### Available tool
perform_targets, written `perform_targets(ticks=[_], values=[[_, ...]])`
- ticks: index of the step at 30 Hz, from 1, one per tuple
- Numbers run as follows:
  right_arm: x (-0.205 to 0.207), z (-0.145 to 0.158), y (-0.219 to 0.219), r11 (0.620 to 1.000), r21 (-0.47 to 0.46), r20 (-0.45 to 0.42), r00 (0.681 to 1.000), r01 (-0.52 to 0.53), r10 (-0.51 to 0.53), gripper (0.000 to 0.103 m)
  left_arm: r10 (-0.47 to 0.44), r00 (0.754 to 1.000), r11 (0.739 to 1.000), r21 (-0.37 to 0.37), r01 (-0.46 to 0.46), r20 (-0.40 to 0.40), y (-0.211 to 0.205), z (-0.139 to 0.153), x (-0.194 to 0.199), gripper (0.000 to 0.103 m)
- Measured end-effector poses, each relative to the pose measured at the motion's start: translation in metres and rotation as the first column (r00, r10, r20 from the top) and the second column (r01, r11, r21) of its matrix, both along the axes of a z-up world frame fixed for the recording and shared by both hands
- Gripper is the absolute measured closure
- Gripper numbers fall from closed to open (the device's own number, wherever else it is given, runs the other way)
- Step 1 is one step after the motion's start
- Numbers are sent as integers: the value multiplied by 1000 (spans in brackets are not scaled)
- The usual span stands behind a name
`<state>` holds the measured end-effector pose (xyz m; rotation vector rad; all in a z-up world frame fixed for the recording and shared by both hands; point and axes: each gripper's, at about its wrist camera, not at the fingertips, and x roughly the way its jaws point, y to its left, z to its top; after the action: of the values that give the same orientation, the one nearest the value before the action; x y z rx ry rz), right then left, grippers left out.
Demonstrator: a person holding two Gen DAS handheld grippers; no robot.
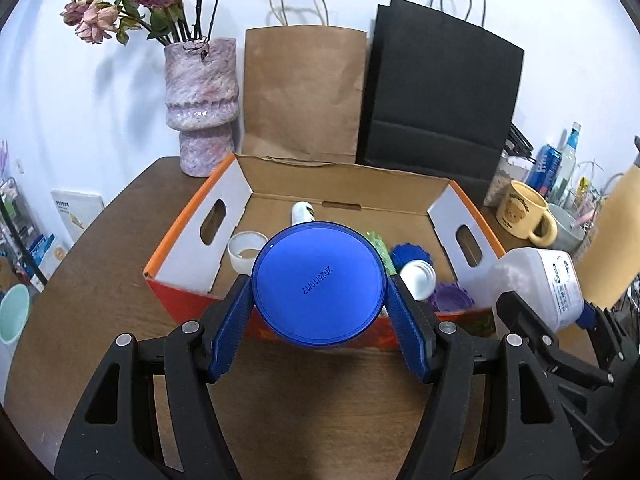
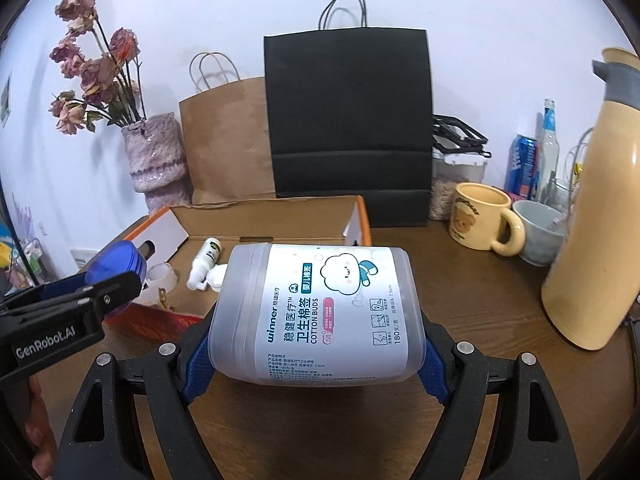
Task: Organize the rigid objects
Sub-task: 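Carry the blue lid and white tub over the box with both grippers, then lower the blue lid and white tub into the box and open both grippers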
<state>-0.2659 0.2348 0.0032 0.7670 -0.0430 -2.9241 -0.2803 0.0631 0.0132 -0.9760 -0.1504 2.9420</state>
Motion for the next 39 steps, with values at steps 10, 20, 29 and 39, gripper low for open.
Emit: perform_targets(ticks=[10, 20, 29, 39], values=[[-26, -3, -23, 1000, -3, -7, 1000, -12, 12, 17, 14, 1000, 1000, -12, -14, -18, -14, 2, -29, 40], [-57, -4, -37, 1000, 5, -9, 1000, -23, 23, 17, 45, 999, 998, -40, -46, -25, -29, 0, -58, 40], [-82, -6, -50, 999, 25, -6, 999, -44, 44, 17, 59, 998, 996, -58, -60, -24, -38, -5, -81, 40], [-101, -10, -53, 996, 67, 13, 999, -50, 49, 17, 36, 999, 995, -92, -38, -26, -39, -10, -98, 40]])
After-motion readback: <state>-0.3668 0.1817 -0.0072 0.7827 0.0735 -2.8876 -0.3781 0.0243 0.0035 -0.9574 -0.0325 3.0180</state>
